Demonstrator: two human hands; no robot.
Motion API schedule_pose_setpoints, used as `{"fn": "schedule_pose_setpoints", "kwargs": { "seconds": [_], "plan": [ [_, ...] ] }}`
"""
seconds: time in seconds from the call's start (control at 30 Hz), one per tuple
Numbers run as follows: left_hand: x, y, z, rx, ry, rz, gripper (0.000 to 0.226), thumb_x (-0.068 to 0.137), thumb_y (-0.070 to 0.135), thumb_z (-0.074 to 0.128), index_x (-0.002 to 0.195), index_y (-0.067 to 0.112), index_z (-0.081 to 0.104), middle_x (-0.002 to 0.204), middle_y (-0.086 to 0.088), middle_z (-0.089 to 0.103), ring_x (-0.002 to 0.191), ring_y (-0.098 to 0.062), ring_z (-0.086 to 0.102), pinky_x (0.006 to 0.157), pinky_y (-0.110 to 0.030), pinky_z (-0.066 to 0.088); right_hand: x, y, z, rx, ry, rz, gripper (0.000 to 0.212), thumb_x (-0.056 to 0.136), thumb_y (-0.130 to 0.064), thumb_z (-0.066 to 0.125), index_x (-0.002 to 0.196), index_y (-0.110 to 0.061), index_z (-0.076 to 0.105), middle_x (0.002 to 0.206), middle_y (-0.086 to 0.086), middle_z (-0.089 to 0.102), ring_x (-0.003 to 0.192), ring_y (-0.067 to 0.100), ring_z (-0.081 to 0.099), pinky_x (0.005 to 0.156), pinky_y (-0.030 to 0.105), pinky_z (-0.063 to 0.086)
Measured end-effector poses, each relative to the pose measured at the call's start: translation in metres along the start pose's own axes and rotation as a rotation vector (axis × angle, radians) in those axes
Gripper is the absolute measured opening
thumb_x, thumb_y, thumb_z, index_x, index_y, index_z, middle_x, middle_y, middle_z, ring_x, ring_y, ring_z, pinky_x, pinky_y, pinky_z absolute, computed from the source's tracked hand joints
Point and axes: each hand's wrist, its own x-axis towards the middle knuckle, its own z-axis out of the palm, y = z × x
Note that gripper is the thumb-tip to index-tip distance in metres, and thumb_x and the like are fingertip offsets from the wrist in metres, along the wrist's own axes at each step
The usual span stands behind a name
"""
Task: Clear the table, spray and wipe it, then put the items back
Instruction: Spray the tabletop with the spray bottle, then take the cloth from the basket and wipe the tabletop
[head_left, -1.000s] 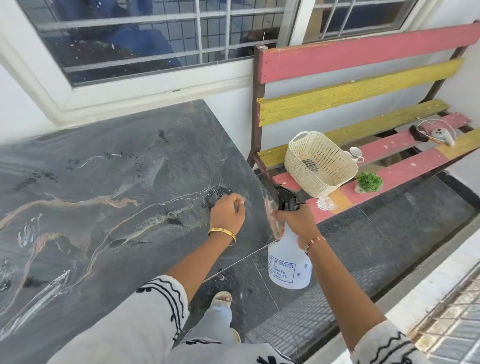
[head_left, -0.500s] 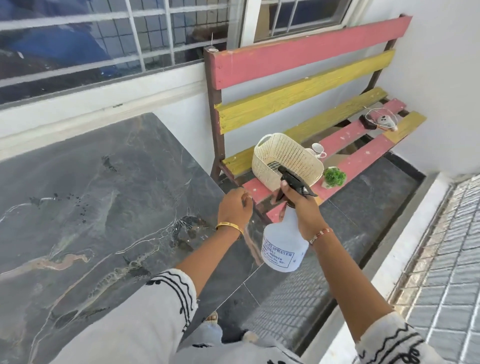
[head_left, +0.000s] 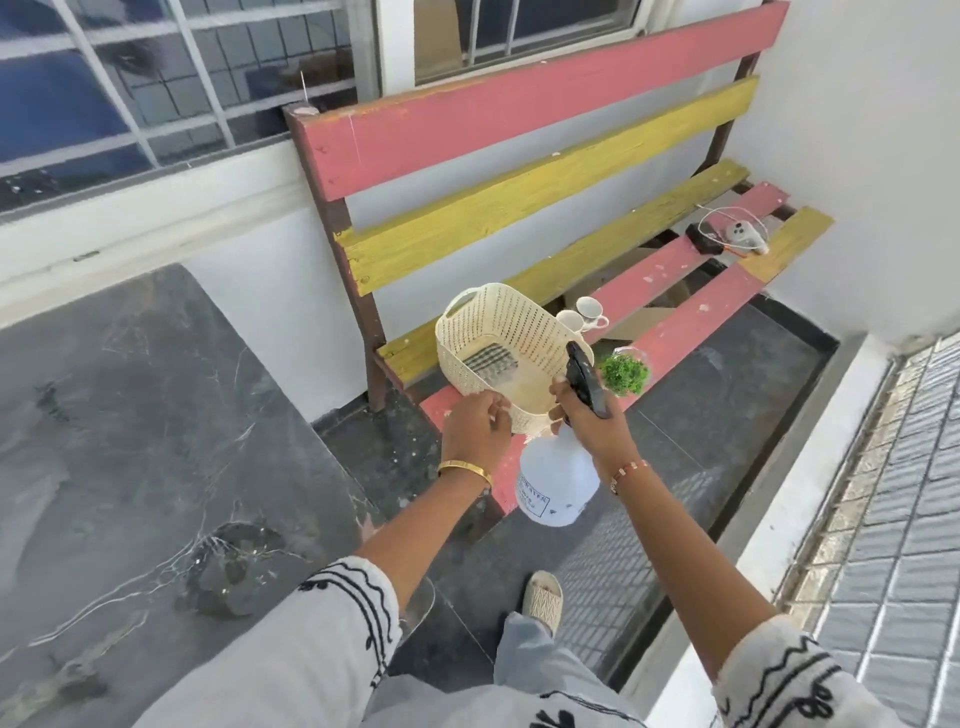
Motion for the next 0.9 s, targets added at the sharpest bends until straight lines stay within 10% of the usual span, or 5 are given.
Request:
{"fn": "schedule_pose_setpoints", "kwargs": {
  "seconds": [0.33, 0.6, 0.9],
  "plan": [
    [0.072, 0.043, 0.080, 0.011, 0.127, -0.146, 0.018, 0.086, 0.009, 0.048, 0.094, 0.009, 0.064, 0.097, -0.007, 0.066, 0.087, -0.015, 0.054, 0.076, -0.025, 0.041, 0.120, -0.008, -0.063, -0.462, -0.021, -0.147, 0.054, 0.087, -0.045, 0.057, 0.048, -0.021, 0.029, 0.043, -0.003, 0.032, 0.041, 0.013, 0.033, 0.045, 0.027, 0.021],
    [0.120, 0.028, 0.078, 0.041, 0.163, -0.239, 0.018, 0.086, 0.010, 0.047, 0.095, 0.007, 0.062, 0.097, -0.009, 0.065, 0.093, -0.020, 0.058, 0.079, -0.025, 0.042, 0.187, -0.015, -0.051, -0.363, -0.118, -0.118, 0.041, 0.087, -0.030, 0.064, 0.058, -0.008, 0.047, 0.047, 0.008, 0.047, 0.055, 0.034, 0.059, 0.057, 0.057, 0.052],
    [0.183, -0.001, 0.073, 0.011, 0.119, -0.238, 0.019, 0.085, 0.011, 0.048, 0.093, 0.007, 0.065, 0.100, -0.008, 0.068, 0.095, -0.020, 0.061, 0.084, -0.029, 0.049, 0.237, 0.047, 0.000, -0.637, -0.253, -0.061, 0.021, 0.087, -0.022, 0.063, 0.085, -0.001, 0.059, 0.079, 0.019, 0.061, 0.070, 0.029, 0.056, 0.057, 0.024, 0.029]
  ]
}}
